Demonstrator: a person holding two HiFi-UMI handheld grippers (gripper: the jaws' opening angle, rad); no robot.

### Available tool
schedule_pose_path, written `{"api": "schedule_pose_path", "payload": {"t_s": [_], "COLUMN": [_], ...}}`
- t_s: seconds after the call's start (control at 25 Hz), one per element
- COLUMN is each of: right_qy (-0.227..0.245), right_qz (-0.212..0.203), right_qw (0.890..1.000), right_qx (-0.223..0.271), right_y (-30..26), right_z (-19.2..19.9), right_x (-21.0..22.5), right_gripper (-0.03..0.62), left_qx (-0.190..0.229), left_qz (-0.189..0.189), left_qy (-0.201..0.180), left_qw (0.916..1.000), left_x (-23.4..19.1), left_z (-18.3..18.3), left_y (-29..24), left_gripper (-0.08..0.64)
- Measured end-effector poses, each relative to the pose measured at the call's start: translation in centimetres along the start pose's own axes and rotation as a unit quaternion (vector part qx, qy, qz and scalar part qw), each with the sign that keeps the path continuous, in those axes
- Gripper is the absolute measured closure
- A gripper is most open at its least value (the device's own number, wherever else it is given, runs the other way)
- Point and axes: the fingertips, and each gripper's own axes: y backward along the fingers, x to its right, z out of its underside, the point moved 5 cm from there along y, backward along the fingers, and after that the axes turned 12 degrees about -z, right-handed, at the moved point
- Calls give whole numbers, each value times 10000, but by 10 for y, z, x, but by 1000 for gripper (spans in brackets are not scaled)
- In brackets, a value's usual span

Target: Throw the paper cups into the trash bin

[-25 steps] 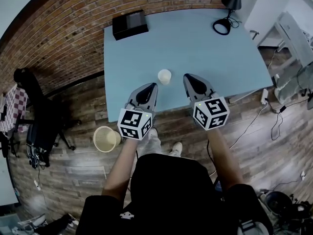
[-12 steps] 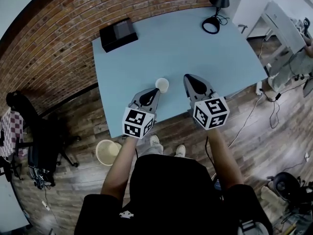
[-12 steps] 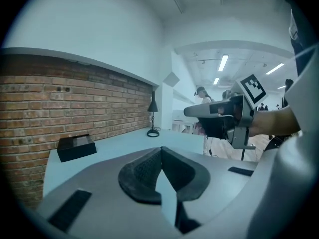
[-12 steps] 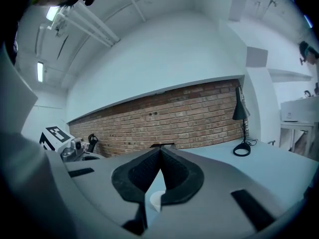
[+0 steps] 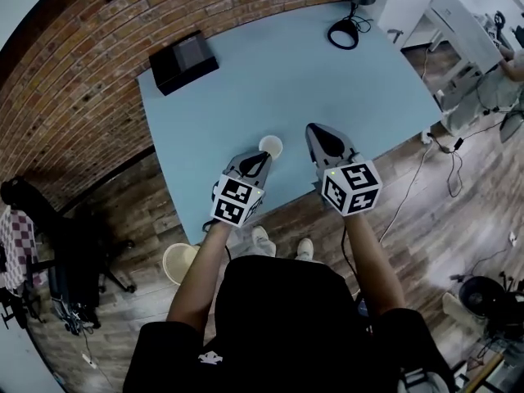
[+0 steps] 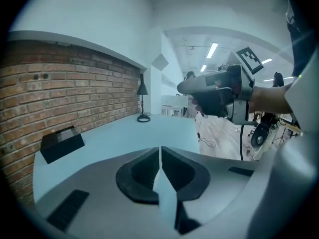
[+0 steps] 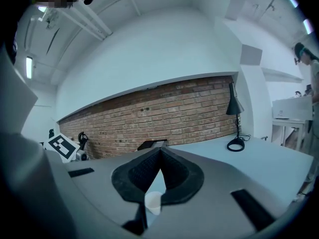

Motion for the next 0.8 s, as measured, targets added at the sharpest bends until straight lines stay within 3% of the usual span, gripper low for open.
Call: {"api": "schedule_pose_path", "payload": {"t_s": [0.12, 0.28, 0.52, 0.8], "right_qy": [-56, -150, -302, -371], "right_qz": [170, 314, 546, 668], "right_qw": [9998, 9994, 9980, 9969], "right_qx": [-16, -53, -119, -212], "right_y": [-3, -6, -9, -16], "right_z": [2, 8, 19, 28], "right_x": [7, 14, 27, 40], "right_gripper": [589, 589, 589, 589], "left_qx": [-159, -379, -716, -1052], "left_qz": [85, 225, 534, 807], "left_qy": [-131, -433, -1149, -1590], "left_qw": [9998, 9981, 9894, 9783], "left_x": [-3, -3, 4, 10], "left_z": [9, 21, 48, 64], "left_y": [-12, -31, -62, -87], "left_gripper": [548, 443, 368, 365]}}
